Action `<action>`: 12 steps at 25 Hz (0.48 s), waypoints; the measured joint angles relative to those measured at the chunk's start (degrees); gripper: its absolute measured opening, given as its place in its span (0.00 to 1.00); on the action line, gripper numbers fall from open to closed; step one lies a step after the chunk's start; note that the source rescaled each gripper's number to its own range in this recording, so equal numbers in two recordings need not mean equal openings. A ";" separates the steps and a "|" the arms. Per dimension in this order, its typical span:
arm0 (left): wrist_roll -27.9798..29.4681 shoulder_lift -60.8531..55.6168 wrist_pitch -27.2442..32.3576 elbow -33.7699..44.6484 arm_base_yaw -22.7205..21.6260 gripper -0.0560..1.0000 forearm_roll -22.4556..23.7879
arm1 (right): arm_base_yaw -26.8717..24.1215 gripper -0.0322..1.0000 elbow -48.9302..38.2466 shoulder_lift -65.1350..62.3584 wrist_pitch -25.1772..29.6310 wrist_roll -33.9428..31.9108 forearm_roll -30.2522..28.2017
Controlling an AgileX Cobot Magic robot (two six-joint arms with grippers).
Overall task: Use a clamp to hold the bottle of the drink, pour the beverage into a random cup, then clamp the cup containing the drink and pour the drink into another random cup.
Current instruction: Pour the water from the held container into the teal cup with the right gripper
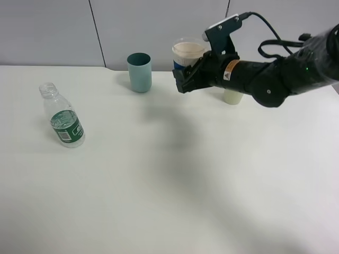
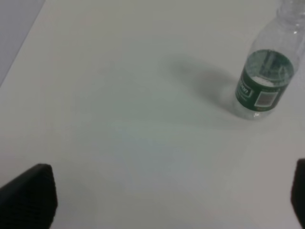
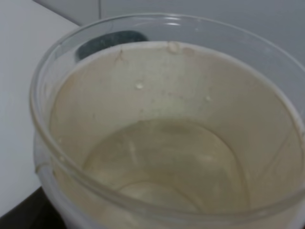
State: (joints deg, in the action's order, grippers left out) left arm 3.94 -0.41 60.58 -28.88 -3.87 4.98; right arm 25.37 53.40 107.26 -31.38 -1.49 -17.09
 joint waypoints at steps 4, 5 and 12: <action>0.00 0.00 0.00 0.00 0.00 1.00 0.00 | 0.00 0.06 8.26 -0.07 9.45 -3.16 -4.54; 0.00 0.00 0.00 0.00 0.00 1.00 0.00 | 0.00 0.06 10.20 -0.07 11.36 -3.99 -5.84; 0.00 0.00 0.00 0.00 0.00 1.00 0.00 | 0.00 0.06 19.34 -0.07 18.22 -9.24 -13.58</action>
State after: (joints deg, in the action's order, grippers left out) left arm 3.94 -0.41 60.58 -28.88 -3.87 4.98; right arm 25.37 72.73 107.20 -13.16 -10.73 -30.67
